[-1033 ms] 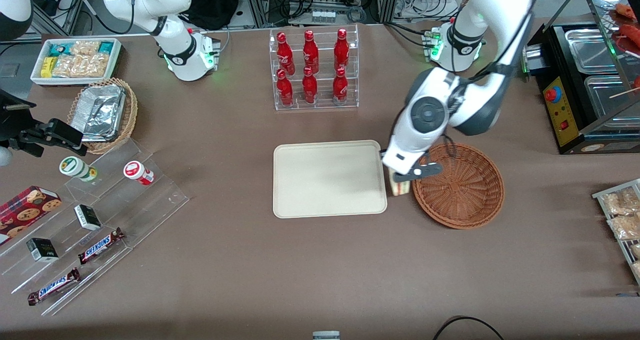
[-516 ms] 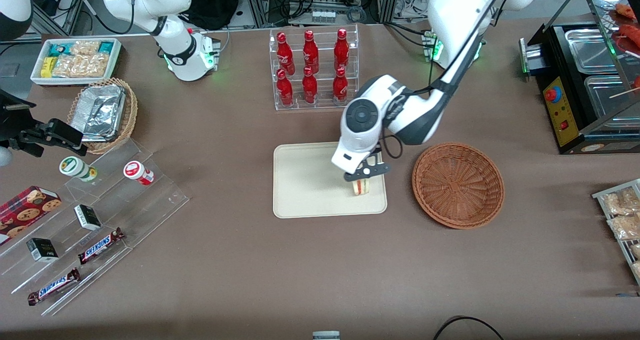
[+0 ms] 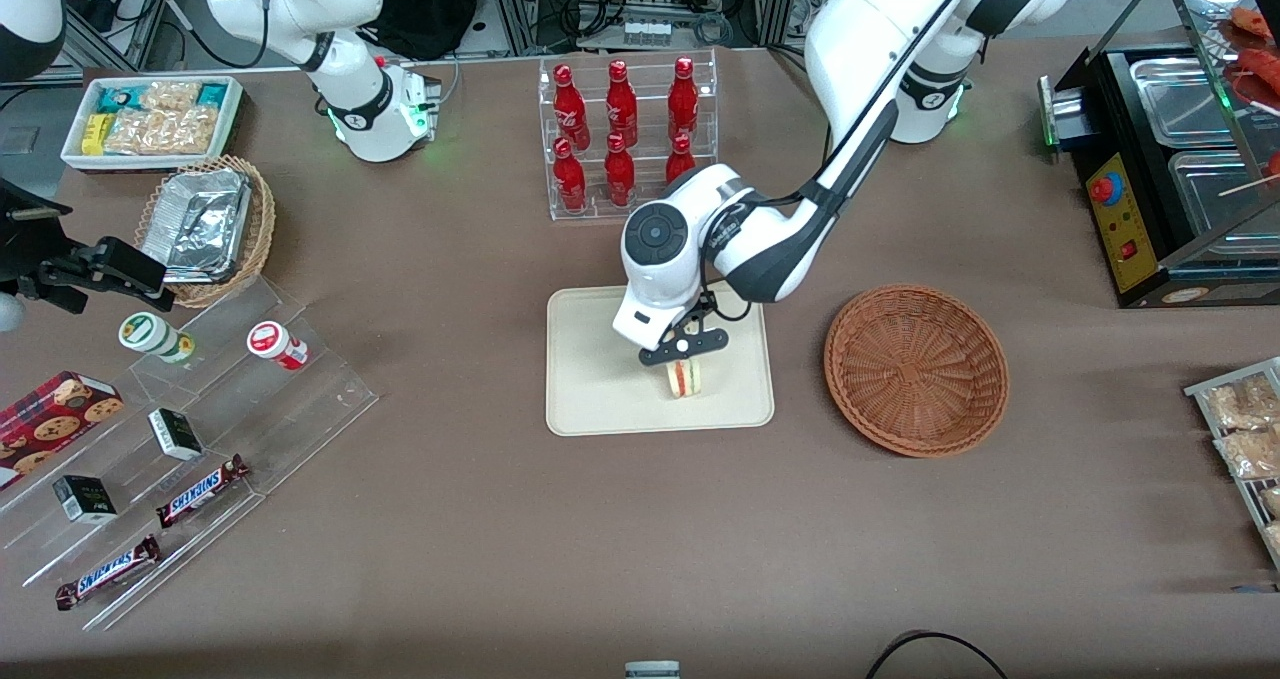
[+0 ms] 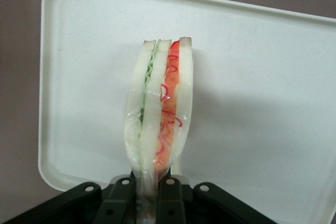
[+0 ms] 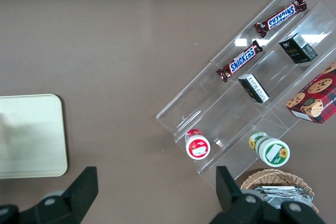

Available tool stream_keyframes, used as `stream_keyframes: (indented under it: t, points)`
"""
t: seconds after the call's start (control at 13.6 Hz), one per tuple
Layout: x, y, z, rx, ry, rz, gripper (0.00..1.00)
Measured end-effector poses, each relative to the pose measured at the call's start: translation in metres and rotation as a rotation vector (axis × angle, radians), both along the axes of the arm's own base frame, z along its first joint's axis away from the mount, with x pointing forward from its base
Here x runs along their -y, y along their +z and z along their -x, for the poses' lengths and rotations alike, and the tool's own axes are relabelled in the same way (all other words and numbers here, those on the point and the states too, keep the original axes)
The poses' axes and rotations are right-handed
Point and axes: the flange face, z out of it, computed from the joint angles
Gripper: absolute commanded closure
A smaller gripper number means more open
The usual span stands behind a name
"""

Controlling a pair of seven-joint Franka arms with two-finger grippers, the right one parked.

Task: Place sandwich from basket to tray
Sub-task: 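Lower the sandwich onto the tray and open the left gripper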

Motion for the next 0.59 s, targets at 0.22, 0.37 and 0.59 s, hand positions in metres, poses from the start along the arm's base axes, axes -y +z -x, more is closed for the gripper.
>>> stream_keyframes:
  t: [0.22,0.37,0.59]
  points:
    - [0.008,-0.012,-0.001,-0.009,-0.004,0.003,0.87]
    - [0.011,-0.017,-0.001,-0.009,-0.006,0.007,0.6]
    - [0.015,-0.021,-0.002,-0.001,-0.008,0.021,0.0]
